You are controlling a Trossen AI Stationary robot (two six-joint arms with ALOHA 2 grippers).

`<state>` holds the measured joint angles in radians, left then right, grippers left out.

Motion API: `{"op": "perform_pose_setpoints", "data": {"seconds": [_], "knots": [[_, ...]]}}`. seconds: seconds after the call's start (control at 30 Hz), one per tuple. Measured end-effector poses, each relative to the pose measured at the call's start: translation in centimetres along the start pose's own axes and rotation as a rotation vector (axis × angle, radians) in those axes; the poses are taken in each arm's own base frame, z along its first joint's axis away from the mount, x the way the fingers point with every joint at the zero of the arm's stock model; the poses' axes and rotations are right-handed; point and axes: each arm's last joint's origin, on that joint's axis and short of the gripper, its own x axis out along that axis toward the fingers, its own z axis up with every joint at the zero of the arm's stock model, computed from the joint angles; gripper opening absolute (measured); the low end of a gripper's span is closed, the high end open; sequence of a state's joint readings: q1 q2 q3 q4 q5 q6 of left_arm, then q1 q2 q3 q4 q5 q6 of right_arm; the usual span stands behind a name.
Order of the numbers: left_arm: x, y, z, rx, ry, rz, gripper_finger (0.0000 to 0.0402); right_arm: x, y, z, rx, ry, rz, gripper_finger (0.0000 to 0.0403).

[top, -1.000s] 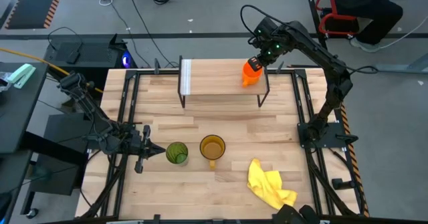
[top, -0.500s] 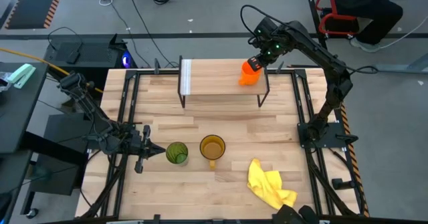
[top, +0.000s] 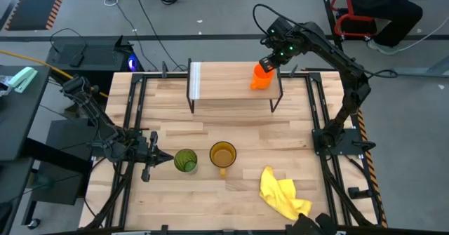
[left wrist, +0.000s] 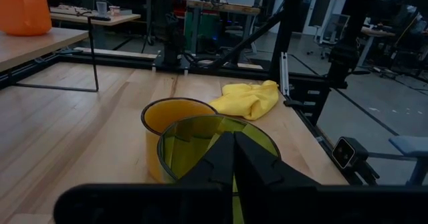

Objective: Stack small to large cups/mugs on shelf
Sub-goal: Put the orange mug on the shelf

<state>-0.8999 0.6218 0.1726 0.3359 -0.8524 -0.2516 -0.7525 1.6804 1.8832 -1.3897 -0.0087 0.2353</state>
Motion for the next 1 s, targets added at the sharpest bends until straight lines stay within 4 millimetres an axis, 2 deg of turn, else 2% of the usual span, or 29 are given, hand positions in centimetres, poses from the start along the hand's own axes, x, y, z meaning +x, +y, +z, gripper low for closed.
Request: {"op": "perform_pose_setpoints", "data": {"seconds": [0.13, 0.27, 0.37, 0.43, 0.57, 0.7, 0.77, 0.87, 1.0], "knots": [[0.0, 0.0, 0.0, 0.000, 0.000, 0.000, 0.0024, -1.9, -0.2, -0.8, -0.001, -0.052, -0.003, 0.0061], [0.0, 0.0, 0.0, 0.000, 0.000, 0.000, 0.0022, -5.1, -0.1, -2.5, 0.005, -0.141, 0.011, 0.0061], [0.0, 0.0, 0.0, 0.000, 0.000, 0.000, 0.0017, -7.1, 1.1, -4.2, 0.019, -0.194, 0.053, 0.0061], [0.0, 0.0, 0.0, 0.000, 0.000, 0.000, 0.0014, -7.4, 2.6, -5.7, -0.034, -0.187, 0.067, 0.0061], [0.0, 0.0, 0.0, 0.001, 0.000, 0.000, 0.0017, -6.7, 6.3, -9.3, -0.182, -0.236, -0.036, 0.0054], [0.0, 0.0, 0.0, 0.027, -0.004, 0.005, 0.0020, -5.7, 9.0, -11.1, -0.219, -0.421, -0.044, 0.0029], [0.0, 0.1, 0.1, 0.026, -0.014, 0.029, 0.0017, -4.6, 10.7, -11.3, -0.280, -0.464, -0.002, 0.0012], [0.0, 0.2, 0.1, 0.028, -0.024, 0.071, 0.0012, -2.4, 12.5, -10.7, -0.353, -0.458, -0.016, 0.0007], [0.0, 0.2, 0.2, 0.026, -0.029, 0.092, 0.0012, 1.1, 13.2, -8.3, -0.368, -0.415, -0.150, 0.0010]]}}
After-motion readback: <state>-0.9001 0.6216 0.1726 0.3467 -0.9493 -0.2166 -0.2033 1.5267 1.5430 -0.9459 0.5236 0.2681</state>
